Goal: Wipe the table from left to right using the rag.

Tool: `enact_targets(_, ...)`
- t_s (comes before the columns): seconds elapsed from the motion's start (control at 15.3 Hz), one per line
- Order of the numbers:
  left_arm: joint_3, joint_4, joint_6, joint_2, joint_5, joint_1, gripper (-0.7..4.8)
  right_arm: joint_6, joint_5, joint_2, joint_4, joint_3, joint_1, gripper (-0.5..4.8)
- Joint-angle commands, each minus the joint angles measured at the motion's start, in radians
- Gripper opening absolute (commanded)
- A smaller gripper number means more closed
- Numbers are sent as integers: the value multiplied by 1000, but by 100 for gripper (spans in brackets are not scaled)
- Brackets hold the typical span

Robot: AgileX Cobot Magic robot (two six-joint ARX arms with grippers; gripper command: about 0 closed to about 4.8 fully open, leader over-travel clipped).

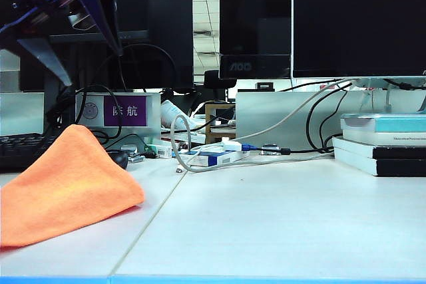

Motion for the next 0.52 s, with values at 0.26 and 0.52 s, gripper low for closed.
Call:
enact_targets(0.26, 3, -11, 23, 3, -133, -26, 435, -3, -6, -14, 28, 10, 2, -1)
enact_targets(0.52, 1, -23, 4, 69, -130, -43, 425, -3, 6, -43, 53, 11, 1, -1)
